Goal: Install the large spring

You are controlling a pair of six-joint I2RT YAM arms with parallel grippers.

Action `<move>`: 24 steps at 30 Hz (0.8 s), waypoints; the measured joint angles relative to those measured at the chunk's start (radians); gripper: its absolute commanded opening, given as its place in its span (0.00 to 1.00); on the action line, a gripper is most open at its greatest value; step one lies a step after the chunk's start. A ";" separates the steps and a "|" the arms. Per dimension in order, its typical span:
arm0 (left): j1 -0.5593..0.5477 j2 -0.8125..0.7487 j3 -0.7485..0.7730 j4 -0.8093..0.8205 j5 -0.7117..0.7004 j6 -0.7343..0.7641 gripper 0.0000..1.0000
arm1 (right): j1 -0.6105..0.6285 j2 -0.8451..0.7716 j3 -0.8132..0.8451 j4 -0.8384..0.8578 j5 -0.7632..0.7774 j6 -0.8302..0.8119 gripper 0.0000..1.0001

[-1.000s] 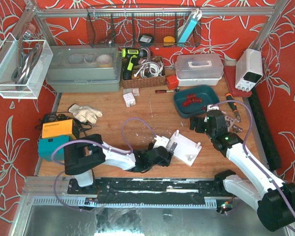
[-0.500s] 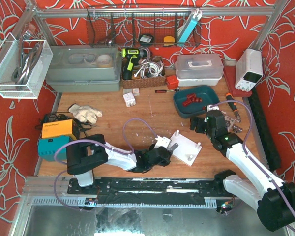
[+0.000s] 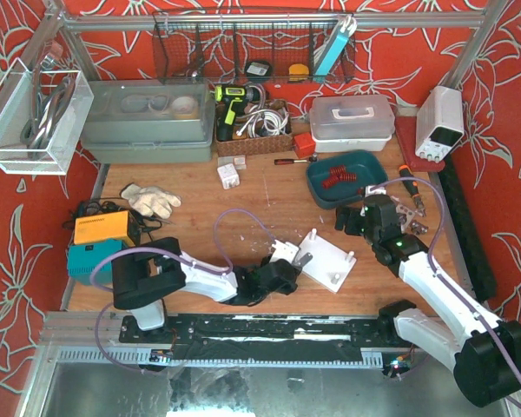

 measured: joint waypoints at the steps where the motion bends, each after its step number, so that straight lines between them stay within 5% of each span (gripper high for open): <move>1: 0.000 -0.011 -0.009 -0.004 0.001 0.000 0.41 | 0.000 0.003 0.000 0.000 0.000 0.000 0.99; 24: 0.006 -0.501 -0.279 -0.336 -0.055 -0.185 0.31 | 0.000 0.017 0.000 0.000 0.015 0.000 0.99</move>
